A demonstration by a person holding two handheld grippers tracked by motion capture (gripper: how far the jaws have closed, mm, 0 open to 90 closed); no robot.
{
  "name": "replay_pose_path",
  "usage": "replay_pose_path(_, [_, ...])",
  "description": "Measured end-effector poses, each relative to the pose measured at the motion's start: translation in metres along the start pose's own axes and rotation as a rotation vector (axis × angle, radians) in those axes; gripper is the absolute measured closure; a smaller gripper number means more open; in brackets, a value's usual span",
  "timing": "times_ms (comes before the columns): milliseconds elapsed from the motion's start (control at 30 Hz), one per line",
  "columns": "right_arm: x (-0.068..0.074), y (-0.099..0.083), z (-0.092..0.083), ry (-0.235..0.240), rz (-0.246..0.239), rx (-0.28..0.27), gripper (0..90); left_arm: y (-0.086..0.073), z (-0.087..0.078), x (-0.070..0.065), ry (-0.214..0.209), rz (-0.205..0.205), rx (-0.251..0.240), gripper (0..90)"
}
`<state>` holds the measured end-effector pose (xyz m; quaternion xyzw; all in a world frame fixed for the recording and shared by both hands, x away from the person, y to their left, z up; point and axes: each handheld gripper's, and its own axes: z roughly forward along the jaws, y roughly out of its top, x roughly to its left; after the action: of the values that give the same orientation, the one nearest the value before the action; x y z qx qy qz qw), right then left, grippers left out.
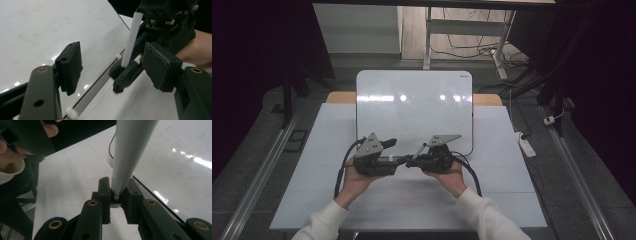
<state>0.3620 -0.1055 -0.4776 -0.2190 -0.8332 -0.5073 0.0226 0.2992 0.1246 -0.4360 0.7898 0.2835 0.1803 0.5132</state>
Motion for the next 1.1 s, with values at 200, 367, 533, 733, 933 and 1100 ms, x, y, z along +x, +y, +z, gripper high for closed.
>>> replay_pose_path(200, [0.001, -0.001, 0.003, 0.011, 0.007, 0.006, 76.8, 0.008, 0.020, -0.003, -0.039, 0.013, 0.015, 37.7])
replay_pose_path(367, [0.001, -0.001, 0.004, 0.018, 0.012, 0.007, 76.8, 0.011, 0.028, -0.005, -0.074, 0.039, 0.021, 52.7])
replay_pose_path(533, [0.002, -0.001, 0.004, 0.027, 0.018, 0.005, 76.8, 0.011, 0.033, -0.006, -0.102, 0.044, 0.030, 66.8])
replay_pose_path(733, [0.002, -0.001, 0.003, 0.033, 0.026, 0.009, 76.8, 0.011, 0.033, -0.007, -0.084, 0.066, 0.034, 81.1])
replay_pose_path(933, [0.004, -0.001, 0.003, 0.038, 0.018, 0.002, 76.0, 0.012, 0.029, -0.005, -0.085, 0.062, 0.024, 81.8])
replay_pose_path(1100, [0.008, -0.001, -0.004, -0.015, -0.010, -0.063, 56.4, 0.012, 0.018, 0.000, -0.050, 0.053, 0.009, 81.9])
